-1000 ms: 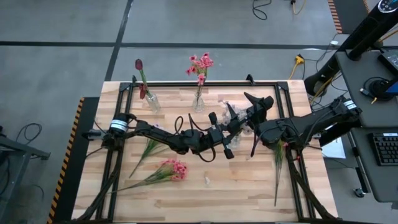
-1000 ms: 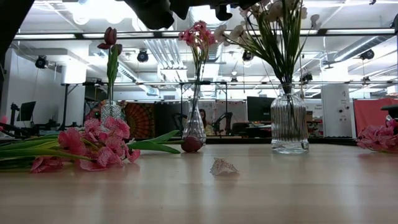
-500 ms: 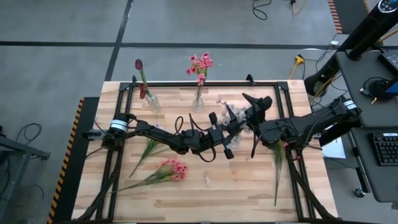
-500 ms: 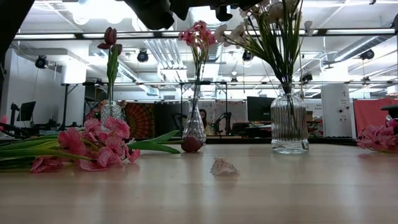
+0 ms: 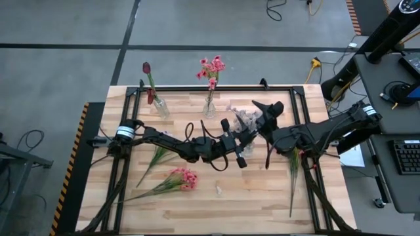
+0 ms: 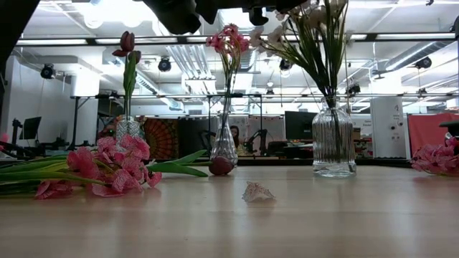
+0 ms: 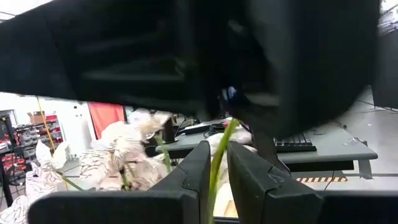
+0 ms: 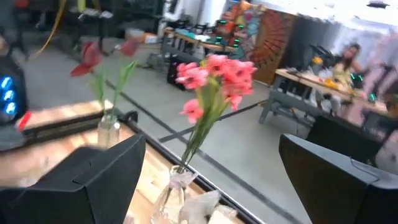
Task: Sort flowers into vase by color
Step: Put the right white flowers into the right transparent vase
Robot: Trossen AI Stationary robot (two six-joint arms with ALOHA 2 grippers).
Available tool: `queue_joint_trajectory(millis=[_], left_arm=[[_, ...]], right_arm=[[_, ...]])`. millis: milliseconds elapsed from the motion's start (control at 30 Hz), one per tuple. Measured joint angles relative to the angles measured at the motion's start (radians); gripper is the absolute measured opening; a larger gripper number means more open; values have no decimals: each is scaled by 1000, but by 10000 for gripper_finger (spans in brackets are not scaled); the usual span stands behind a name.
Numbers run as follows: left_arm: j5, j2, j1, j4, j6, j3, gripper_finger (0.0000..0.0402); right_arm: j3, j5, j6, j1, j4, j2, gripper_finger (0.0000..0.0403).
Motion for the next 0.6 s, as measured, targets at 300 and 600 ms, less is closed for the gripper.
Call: queue_joint_trajectory(millis=[300, 600], left_arm=[[0, 0, 0, -1, 0, 0, 38], [-2, 0, 0, -16, 0, 0, 38]], right_arm=[[-1, 75, 36, 0, 1, 5, 366], [-1, 107, 199, 0, 18, 4, 366]])
